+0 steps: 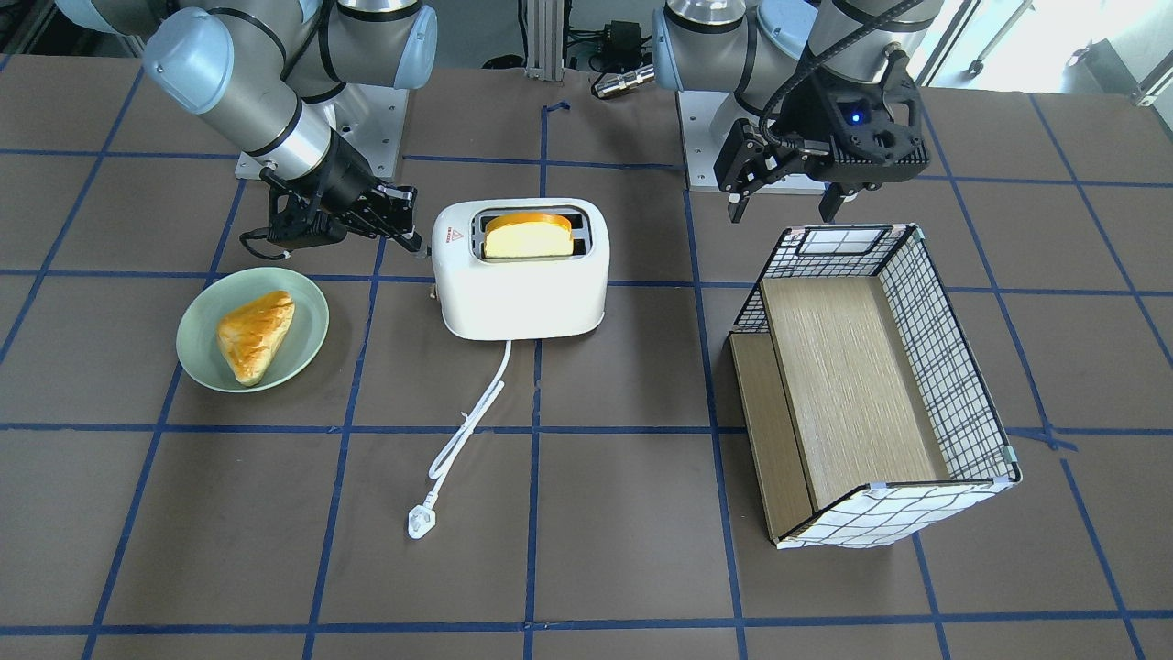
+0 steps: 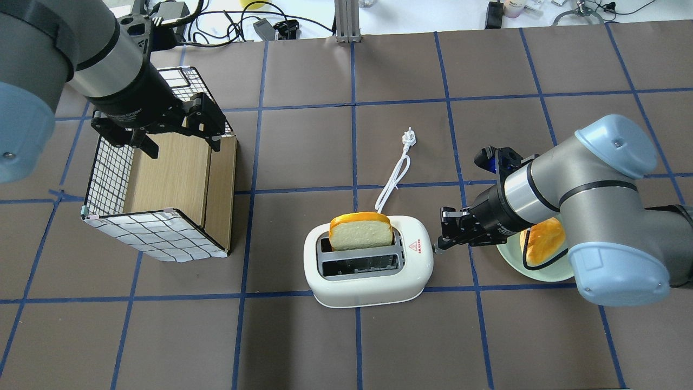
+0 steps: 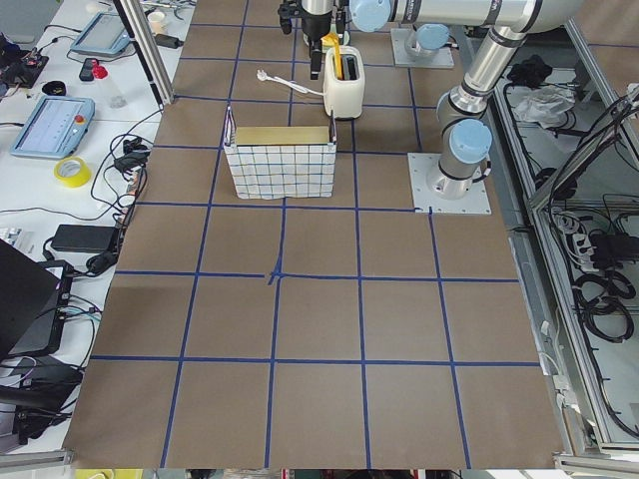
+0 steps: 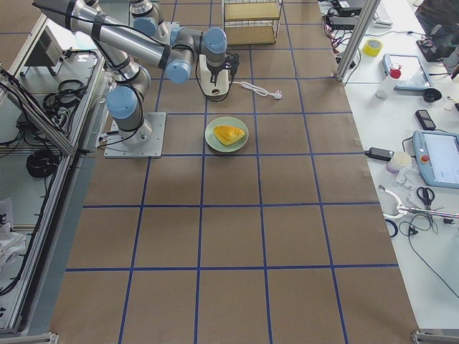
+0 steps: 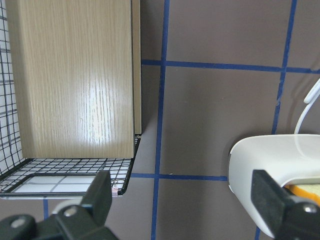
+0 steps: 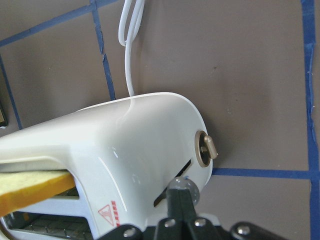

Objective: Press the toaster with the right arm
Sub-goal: 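Move the right gripper toward the toaster's lever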

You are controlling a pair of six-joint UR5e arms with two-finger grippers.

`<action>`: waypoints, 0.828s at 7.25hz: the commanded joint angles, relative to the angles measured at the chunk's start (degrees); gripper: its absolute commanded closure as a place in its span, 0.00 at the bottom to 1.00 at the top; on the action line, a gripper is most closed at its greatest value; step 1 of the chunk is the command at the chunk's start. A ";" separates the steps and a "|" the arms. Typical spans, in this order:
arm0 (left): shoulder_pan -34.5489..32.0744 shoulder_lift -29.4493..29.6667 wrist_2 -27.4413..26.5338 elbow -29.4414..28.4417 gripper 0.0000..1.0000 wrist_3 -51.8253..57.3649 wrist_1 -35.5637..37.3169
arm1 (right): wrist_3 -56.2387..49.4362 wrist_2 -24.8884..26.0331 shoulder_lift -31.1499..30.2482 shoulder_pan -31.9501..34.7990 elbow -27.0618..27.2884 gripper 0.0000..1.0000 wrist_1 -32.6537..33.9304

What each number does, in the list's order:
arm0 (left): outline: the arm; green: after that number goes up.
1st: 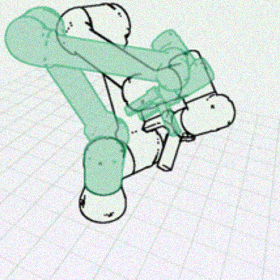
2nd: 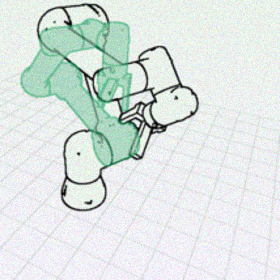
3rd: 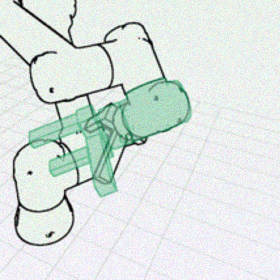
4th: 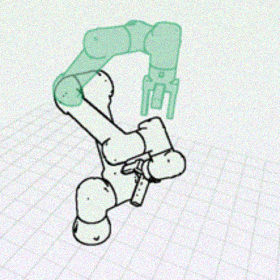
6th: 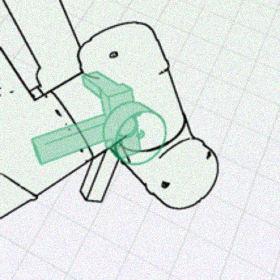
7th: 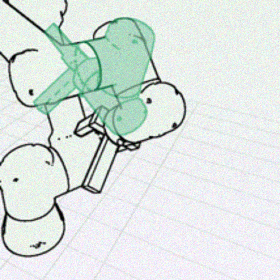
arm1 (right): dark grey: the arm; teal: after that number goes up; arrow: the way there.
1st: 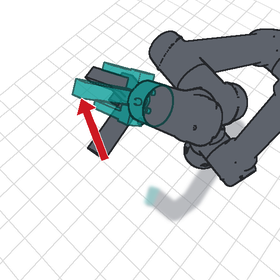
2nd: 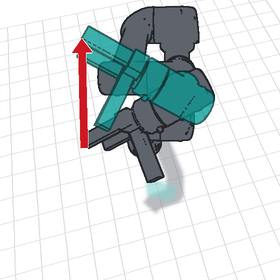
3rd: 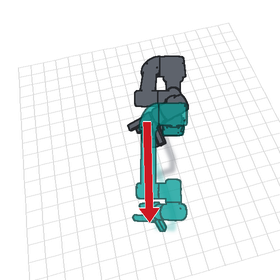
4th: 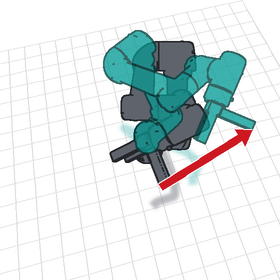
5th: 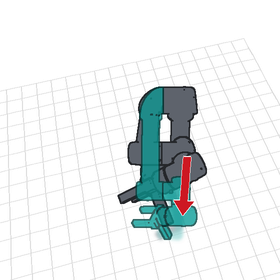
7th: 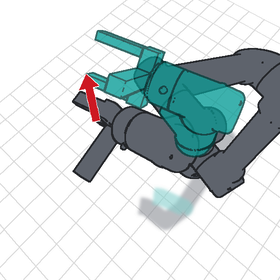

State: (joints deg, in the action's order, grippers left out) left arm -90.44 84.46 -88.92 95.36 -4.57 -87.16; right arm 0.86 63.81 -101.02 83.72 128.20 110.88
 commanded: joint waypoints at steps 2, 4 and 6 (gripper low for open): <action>0.00 0.00 0.06 0.00 0.00 0.00 -0.03 | -0.07 0.17 0.91 0.22 0.03 1.00 -0.14; 0.00 0.00 -0.02 0.00 0.00 0.00 -0.03 | -0.33 0.26 2.30 0.22 0.03 1.00 -0.05; 0.00 0.00 -0.02 0.00 0.00 0.00 0.06 | -0.42 0.26 2.58 0.31 0.03 1.00 -0.05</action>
State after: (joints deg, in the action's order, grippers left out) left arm -90.44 84.46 -88.90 95.36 -4.57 -87.13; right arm 0.57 64.06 -98.77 83.99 128.23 110.82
